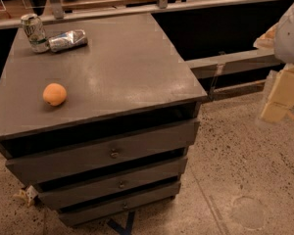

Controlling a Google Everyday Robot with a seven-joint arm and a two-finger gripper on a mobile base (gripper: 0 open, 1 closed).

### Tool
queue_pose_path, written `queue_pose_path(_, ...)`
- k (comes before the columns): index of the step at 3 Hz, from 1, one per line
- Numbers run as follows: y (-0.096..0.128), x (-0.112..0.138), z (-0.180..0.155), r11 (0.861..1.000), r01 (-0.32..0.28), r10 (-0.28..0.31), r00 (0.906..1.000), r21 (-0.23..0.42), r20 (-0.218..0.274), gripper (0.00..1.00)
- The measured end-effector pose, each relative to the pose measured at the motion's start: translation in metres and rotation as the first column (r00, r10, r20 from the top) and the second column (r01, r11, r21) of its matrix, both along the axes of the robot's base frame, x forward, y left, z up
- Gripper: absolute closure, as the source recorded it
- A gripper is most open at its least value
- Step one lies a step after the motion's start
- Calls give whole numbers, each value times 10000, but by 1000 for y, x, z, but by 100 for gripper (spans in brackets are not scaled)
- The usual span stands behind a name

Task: Move orange near redbull can

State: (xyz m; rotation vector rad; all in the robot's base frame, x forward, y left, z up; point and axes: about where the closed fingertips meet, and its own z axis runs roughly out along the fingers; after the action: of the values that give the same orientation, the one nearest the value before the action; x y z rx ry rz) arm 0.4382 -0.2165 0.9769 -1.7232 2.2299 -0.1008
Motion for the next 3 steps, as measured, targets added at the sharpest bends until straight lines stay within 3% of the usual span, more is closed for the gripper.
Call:
queue_pose_path(1, 0, 0, 0, 10000, 0, 0, 10000, 0, 2, 0)
queue_pose_path(2, 1, 4, 7, 9940, 626, -661, 9971, 891, 366, 0)
queue_pose_path(3, -1, 9, 6, 9565, 1330, -1588, 9840, 2595, 812, 0)
